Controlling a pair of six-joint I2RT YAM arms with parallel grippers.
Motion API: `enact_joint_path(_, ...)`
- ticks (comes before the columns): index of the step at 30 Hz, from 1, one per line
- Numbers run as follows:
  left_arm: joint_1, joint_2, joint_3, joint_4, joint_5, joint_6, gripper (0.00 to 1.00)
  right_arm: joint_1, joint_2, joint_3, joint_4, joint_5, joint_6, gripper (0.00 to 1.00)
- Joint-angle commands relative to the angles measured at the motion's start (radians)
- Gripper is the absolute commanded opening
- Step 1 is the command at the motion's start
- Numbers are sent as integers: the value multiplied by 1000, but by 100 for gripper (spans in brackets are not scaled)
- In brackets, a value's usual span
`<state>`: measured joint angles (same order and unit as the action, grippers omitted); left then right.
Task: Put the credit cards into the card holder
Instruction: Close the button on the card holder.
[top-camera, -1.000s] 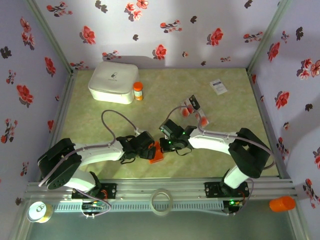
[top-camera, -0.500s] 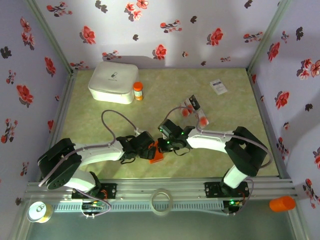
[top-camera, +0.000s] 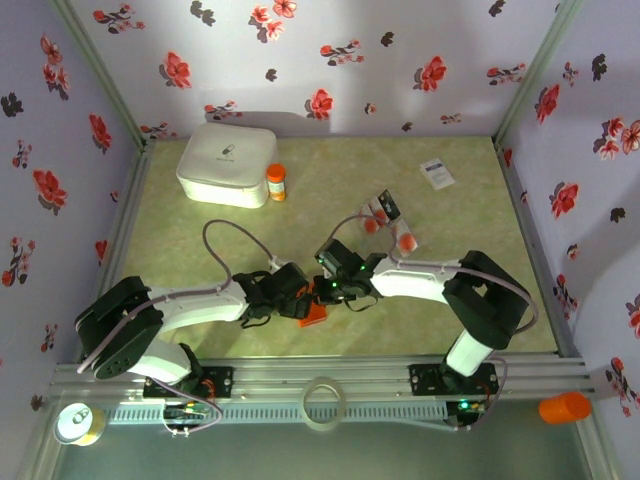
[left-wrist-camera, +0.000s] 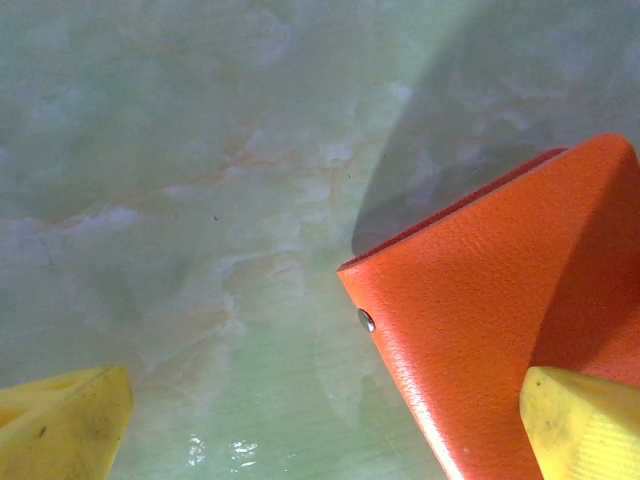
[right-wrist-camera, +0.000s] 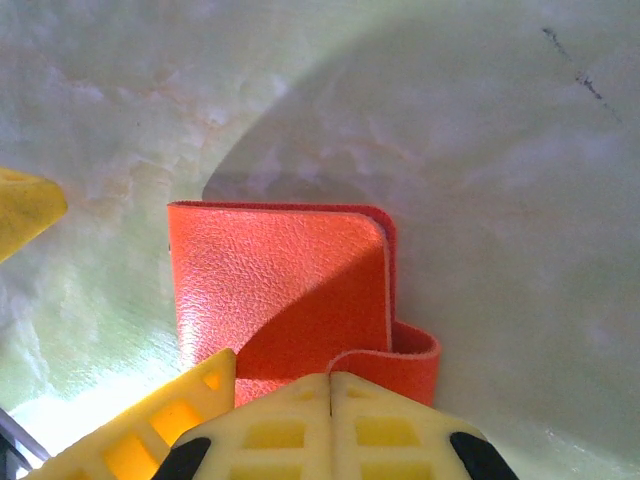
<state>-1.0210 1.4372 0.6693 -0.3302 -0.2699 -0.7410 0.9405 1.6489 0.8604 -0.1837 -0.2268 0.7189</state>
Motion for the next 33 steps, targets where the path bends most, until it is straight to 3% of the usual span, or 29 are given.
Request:
enact_joint_path(1,-7,15,-23,-57,-22,8,100,12,24,-41,34,-12,31,0)
enact_joint_path(18,-6,17,-11,-70,-22,11,100,23,-35,-185,121,18,100,0)
enact_joint_path(33,33,-43,43,-113,-48,42,100,24,-9,-187,117,24,102,0)
